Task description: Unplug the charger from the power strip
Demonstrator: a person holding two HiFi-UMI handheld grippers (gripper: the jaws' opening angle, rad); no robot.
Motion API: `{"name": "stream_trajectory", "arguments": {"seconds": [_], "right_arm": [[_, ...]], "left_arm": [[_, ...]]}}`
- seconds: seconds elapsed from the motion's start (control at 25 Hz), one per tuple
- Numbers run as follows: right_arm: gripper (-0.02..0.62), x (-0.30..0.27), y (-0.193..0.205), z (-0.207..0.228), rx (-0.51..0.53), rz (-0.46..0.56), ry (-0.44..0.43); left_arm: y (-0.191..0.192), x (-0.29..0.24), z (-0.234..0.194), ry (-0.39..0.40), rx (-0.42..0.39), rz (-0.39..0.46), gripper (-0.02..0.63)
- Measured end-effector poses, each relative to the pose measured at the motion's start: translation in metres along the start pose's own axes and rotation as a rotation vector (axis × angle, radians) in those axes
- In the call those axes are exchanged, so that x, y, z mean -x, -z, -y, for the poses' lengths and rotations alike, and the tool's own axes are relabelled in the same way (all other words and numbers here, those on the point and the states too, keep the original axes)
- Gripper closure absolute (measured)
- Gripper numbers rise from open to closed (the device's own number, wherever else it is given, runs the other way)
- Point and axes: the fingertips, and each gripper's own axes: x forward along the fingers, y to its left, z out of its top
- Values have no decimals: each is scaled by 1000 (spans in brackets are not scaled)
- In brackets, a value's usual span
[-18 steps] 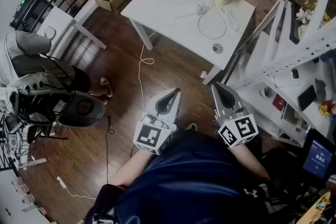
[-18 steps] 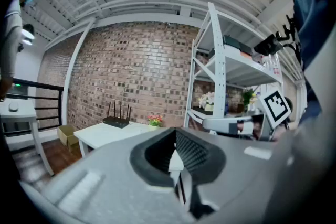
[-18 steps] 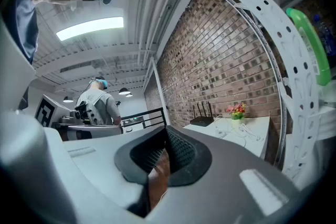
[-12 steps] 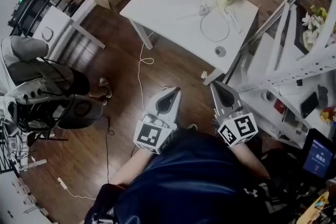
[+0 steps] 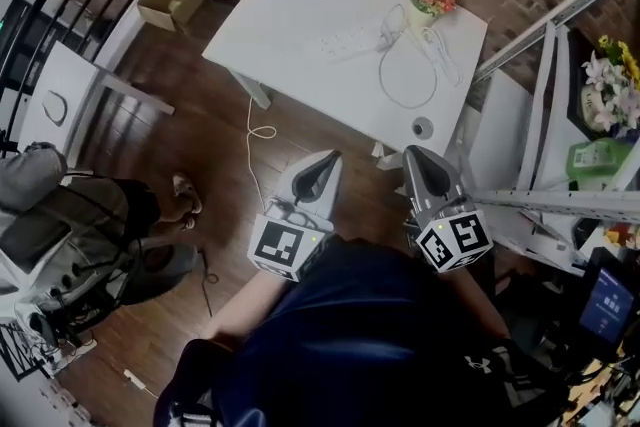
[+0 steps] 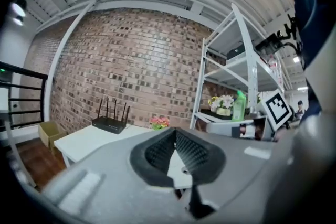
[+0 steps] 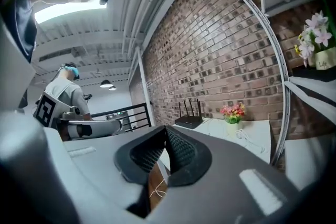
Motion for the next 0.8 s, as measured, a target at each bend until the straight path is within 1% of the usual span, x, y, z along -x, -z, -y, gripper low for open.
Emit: {"name": "stream_trajectory", "arguments": {"seconds": [0.08, 0.24, 0.4, 0.56, 0.72, 0.8], "right_arm": [[584, -22, 1, 5, 3, -9, 38], [584, -67, 15, 18, -15, -16, 106], [584, -100, 22, 27, -4, -48, 151], [584, -122, 24, 43, 39, -84, 185], [583, -146, 24, 77, 54, -90, 219], [583, -158, 24, 95, 54, -91, 223]], "left_arm": [[4, -9, -29, 6, 5, 17, 600], [17, -25, -85, 10, 31, 25, 600], [16, -37, -125, 16, 26, 20, 601], [16, -56, -143, 37, 42, -9, 600], [9, -81, -147, 54, 75, -22, 600], [7, -95, -148, 48, 74, -23, 600]]}}
